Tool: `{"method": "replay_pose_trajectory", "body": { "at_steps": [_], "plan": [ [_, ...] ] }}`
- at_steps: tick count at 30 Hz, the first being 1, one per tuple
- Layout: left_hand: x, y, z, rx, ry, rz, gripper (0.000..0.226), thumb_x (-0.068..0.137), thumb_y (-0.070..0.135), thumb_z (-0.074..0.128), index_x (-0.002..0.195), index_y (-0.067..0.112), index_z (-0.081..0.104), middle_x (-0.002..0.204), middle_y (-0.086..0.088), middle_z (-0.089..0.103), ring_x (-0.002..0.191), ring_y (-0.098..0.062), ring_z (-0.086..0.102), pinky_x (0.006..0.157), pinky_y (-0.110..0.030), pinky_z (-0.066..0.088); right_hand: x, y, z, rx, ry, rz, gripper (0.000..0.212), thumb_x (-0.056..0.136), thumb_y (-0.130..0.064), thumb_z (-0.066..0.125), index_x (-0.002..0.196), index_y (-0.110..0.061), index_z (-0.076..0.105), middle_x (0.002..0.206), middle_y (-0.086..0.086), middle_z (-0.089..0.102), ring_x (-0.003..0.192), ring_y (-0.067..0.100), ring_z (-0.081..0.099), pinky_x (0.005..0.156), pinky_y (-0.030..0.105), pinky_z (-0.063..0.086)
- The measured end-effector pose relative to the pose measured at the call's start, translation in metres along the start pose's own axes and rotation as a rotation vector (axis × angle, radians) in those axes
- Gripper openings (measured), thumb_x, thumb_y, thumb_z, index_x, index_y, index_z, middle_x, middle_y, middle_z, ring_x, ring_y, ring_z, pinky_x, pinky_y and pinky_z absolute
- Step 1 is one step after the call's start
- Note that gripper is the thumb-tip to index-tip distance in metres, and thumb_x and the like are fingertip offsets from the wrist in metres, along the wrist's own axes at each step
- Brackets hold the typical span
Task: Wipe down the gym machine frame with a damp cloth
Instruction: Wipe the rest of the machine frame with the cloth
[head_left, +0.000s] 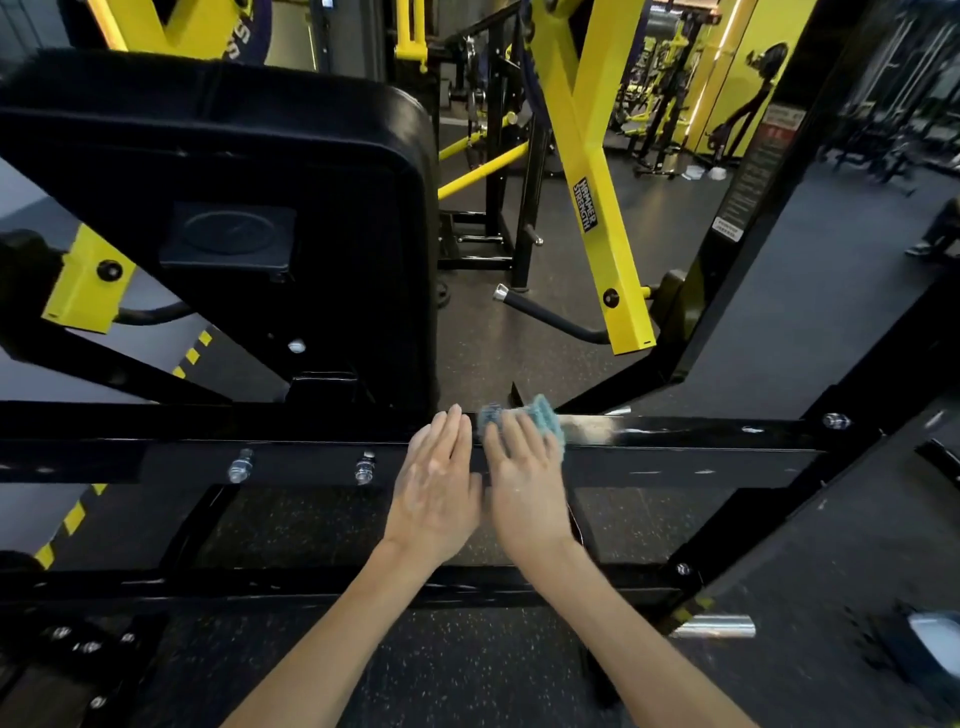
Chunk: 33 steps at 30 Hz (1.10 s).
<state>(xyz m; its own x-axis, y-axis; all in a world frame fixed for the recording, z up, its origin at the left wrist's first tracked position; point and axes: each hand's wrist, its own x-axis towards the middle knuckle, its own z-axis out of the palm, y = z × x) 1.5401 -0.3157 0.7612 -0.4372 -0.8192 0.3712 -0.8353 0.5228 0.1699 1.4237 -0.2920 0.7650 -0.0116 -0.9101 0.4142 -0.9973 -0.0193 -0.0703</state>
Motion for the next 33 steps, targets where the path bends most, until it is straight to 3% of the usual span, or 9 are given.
{"method": "replay_pose_trajectory", "body": {
  "at_steps": [2, 6, 11, 15, 19, 23, 27, 31, 33],
  "plan": [
    [0.001, 0.004, 0.001, 0.003, -0.001, -0.012, 0.054, 0.089, 0.019, 0.047, 0.134, -0.008, 0.053, 0.138, -0.024, 0.055, 0.129, -0.034, 0.055, 0.11, -0.046, 0.041, 0.002, -0.002, 0.002, 0.068, 0.026, -0.072, 0.05, 0.076, -0.011, 0.076, 0.124, -0.006, 0.062, 0.126, 0.014, 0.062, 0.122, 0.032, 0.056, 0.1, 0.049, 0.048],
    [0.006, 0.02, 0.005, -0.03, -0.011, -0.095, 0.067, 0.078, 0.007, 0.075, 0.138, -0.008, 0.05, 0.143, -0.023, 0.051, 0.133, -0.035, 0.05, 0.113, -0.044, 0.03, -0.009, 0.046, -0.007, 0.057, -0.004, -0.095, 0.065, 0.061, -0.003, 0.085, 0.123, -0.002, 0.064, 0.126, 0.017, 0.062, 0.12, 0.034, 0.059, 0.098, 0.052, 0.049],
    [0.02, 0.065, 0.013, -0.115, -0.013, -0.077, 0.062, 0.1, 0.017, 0.045, 0.155, 0.001, 0.021, 0.163, -0.013, 0.019, 0.152, -0.024, 0.016, 0.119, -0.027, -0.003, -0.031, 0.138, -0.02, -0.006, 0.028, 0.035, 0.07, 0.054, 0.007, 0.079, 0.122, -0.002, 0.063, 0.128, 0.015, 0.06, 0.123, 0.033, 0.055, 0.102, 0.05, 0.044],
    [0.026, 0.087, 0.018, -0.107, -0.019, -0.117, 0.061, 0.101, 0.019, 0.042, 0.155, 0.002, 0.019, 0.164, -0.012, 0.016, 0.152, -0.023, 0.013, 0.12, -0.028, -0.003, -0.041, 0.185, -0.031, 0.002, 0.033, 0.082, 0.066, 0.056, 0.012, 0.072, 0.121, 0.002, 0.061, 0.124, 0.017, 0.06, 0.12, 0.036, 0.055, 0.098, 0.052, 0.045],
    [0.027, 0.093, 0.019, -0.088, -0.028, -0.143, 0.061, 0.102, 0.02, 0.04, 0.156, 0.004, 0.016, 0.165, -0.01, 0.013, 0.153, -0.021, 0.009, 0.117, -0.025, -0.007, -0.03, 0.16, -0.028, -0.011, 0.016, 0.074, 0.054, 0.064, 0.004, 0.071, 0.118, 0.0, 0.063, 0.118, 0.015, 0.06, 0.114, 0.036, 0.056, 0.093, 0.051, 0.047],
    [0.026, 0.098, 0.017, -0.066, -0.036, -0.17, 0.062, 0.101, 0.017, 0.044, 0.155, 0.002, 0.019, 0.164, -0.013, 0.015, 0.153, -0.023, 0.01, 0.121, -0.029, -0.001, -0.018, 0.117, -0.021, 0.051, -0.017, -0.068, 0.051, 0.075, -0.006, 0.073, 0.125, -0.003, 0.062, 0.124, 0.015, 0.059, 0.122, 0.033, 0.053, 0.1, 0.052, 0.045],
    [0.026, 0.099, 0.018, -0.039, -0.054, -0.167, 0.063, 0.098, 0.015, 0.049, 0.154, 0.0, 0.024, 0.162, -0.015, 0.021, 0.152, -0.026, 0.016, 0.121, -0.031, 0.003, -0.021, 0.127, -0.025, 0.15, 0.004, -0.141, 0.057, 0.062, 0.0, 0.08, 0.117, -0.004, 0.066, 0.121, 0.014, 0.064, 0.116, 0.032, 0.06, 0.097, 0.048, 0.05],
    [0.026, 0.101, 0.024, -0.022, -0.045, -0.148, 0.06, 0.092, 0.013, 0.058, 0.145, -0.007, 0.04, 0.152, -0.022, 0.04, 0.142, -0.035, 0.039, 0.117, -0.039, 0.02, -0.032, 0.176, -0.029, 0.13, 0.052, -0.062, 0.061, 0.057, 0.01, 0.075, 0.117, -0.002, 0.066, 0.123, 0.015, 0.063, 0.117, 0.034, 0.059, 0.096, 0.051, 0.049],
    [0.028, 0.108, 0.028, -0.015, -0.042, -0.108, 0.056, 0.091, 0.02, 0.048, 0.139, -0.008, 0.047, 0.145, -0.023, 0.048, 0.134, -0.036, 0.048, 0.113, -0.043, 0.027, -0.04, 0.201, -0.033, 0.107, 0.073, 0.006, 0.059, 0.06, 0.01, 0.066, 0.118, -0.001, 0.066, 0.125, 0.016, 0.062, 0.119, 0.036, 0.058, 0.095, 0.052, 0.048]
  ]
}}
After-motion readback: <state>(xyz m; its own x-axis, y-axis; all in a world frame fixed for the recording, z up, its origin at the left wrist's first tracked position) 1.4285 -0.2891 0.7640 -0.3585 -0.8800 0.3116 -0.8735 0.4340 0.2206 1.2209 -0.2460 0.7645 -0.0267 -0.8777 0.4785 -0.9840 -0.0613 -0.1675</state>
